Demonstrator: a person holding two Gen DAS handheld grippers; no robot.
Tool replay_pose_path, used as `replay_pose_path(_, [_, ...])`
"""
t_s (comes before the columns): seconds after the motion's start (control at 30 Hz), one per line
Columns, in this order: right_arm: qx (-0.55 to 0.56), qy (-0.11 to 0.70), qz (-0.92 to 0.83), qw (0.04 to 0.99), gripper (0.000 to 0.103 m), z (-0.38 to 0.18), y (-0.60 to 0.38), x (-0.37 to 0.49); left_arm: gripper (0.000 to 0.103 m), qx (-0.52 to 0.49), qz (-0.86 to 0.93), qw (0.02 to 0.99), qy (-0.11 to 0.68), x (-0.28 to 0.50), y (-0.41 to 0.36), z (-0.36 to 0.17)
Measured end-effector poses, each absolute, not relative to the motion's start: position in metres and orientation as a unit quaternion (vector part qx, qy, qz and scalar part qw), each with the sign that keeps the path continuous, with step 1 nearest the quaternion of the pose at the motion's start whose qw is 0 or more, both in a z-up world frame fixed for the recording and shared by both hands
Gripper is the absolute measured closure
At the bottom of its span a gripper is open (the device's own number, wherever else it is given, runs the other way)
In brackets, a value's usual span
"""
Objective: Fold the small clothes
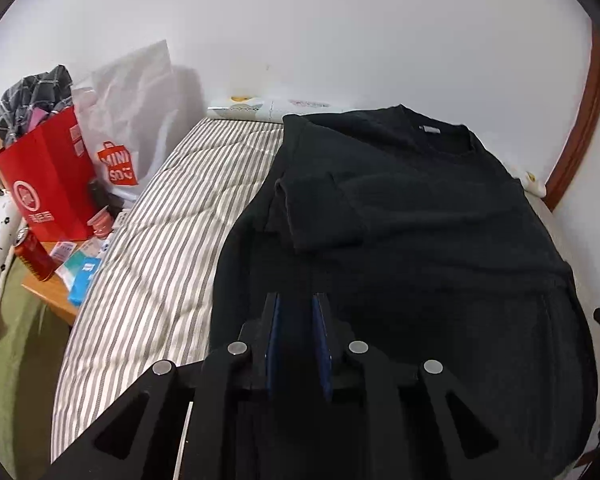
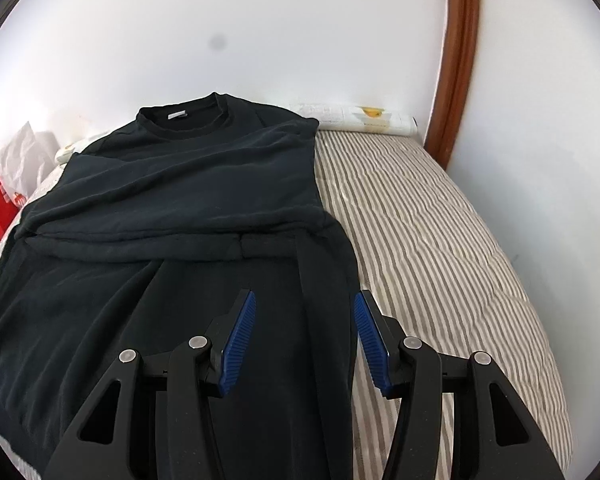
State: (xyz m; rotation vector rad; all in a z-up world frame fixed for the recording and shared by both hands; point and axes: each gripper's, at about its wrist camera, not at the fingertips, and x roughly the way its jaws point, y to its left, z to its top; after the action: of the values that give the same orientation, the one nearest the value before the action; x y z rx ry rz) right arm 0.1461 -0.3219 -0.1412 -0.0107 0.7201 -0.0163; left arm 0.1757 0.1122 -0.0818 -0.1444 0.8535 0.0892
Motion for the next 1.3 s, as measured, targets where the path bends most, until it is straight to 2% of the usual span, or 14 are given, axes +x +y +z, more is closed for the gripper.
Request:
replay_pose_path(0.17, [0.004, 0.360, -0.003, 0.933, 0.052, -0.143, -0.325, 0.127, 0.087, -0.090, 0.028, 0.902, 0.422, 0.147, 0.111, -0.086])
replay_pose_path(0.23, [0.013, 0.368, 0.006, 0.930, 0.051, -0.145, -0.327, 0.119, 0.082, -0.090, 0.035, 0.901, 0.422, 0.137, 0.112, -0.088])
replay_pose_path(0.27, [0.017, 0.371, 0.005, 0.928, 0.047, -0.146, -0.328, 0.117, 0.075, -0.088, 0.041, 0.902, 0.421, 0.133, 0.112, -0.089])
replay_pose_path(0.33, [0.024, 0.375, -0.004, 0.927, 0.041, -0.146, -0.329, 0.113, 0.049, -0.089, 0.047, 0.904, 0.415, 0.123, 0.113, -0.091])
replay_pose_path(0.37, [0.027, 0.372, -0.008, 0.928, 0.037, -0.146, -0.330, 0.109, 0.033, -0.093, 0.043, 0.908, 0.407, 0.117, 0.113, -0.090])
replay_pose_path(0.43, [0.027, 0.360, -0.037, 0.932, 0.028, -0.144, -0.331, 0.102, 0.032, -0.090, 0.039, 0.915, 0.392, 0.106, 0.111, -0.089])
replay_pose_path(0.63, [0.019, 0.324, -0.056, 0.944, 0.026, -0.142, -0.338, 0.079, 0.032, -0.099, 0.032, 0.915, 0.391, 0.088, 0.115, -0.092])
replay_pose_path(0.97, [0.052, 0.366, -0.035, 0.929, 0.026, -0.167, -0.362, 0.073, 0.034, -0.120, 0.033, 0.898, 0.422, 0.062, 0.137, -0.116])
replay_pose_path(1.03, [0.051, 0.369, -0.034, 0.927, 0.027, -0.172, -0.363, 0.070, 0.034, -0.117, 0.031, 0.895, 0.428, 0.059, 0.137, -0.120])
replay_pose_path(1.1, [0.051, 0.377, -0.025, 0.924, 0.035, -0.178, -0.362, 0.068, 0.035, -0.121, 0.029, 0.894, 0.431, 0.055, 0.137, -0.124])
replay_pose_path(1.3, [0.051, 0.393, -0.008, 0.918, 0.036, -0.191, -0.354, 0.062, 0.038, -0.120, 0.029, 0.895, 0.428, 0.048, 0.139, -0.132])
